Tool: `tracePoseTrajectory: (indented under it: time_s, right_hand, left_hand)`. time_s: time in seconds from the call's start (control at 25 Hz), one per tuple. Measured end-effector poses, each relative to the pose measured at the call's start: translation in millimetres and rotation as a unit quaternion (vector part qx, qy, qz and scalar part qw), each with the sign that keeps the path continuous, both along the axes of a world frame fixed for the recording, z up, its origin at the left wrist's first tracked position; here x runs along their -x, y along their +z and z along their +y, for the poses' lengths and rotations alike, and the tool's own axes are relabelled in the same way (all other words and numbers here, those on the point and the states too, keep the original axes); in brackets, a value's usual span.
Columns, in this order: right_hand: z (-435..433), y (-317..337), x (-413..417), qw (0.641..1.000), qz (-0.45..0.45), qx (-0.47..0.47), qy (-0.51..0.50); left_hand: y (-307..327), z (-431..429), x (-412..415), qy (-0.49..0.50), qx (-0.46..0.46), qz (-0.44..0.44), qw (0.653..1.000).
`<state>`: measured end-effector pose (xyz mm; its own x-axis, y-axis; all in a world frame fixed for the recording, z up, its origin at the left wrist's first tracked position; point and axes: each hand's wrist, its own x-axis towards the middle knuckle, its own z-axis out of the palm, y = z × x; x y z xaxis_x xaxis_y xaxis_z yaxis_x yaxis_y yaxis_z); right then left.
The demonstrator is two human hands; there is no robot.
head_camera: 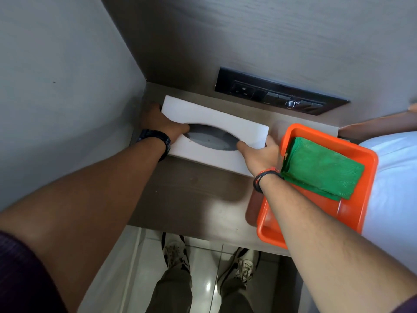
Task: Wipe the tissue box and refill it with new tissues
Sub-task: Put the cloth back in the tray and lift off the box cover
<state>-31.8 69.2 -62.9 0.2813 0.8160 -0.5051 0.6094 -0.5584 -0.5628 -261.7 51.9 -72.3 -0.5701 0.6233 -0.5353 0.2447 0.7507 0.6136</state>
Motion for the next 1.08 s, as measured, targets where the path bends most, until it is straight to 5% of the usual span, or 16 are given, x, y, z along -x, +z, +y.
tracePoseTrajectory:
  time_s: [0.44,1.08]
  right_hand:
    - [1.3,2.2,-0.5,0.999,-0.034,0.005,0.028]
    - [-5.2,43.2,3.3,0.998,-0.054,-0.001,0.032]
  left_hand:
    - [-1.5,-10.4,2.1,-0.01,0.05,-0.025,0.998]
    - [46.9,-16.6,-15.5,0.006,-0.013,0.014,1.0]
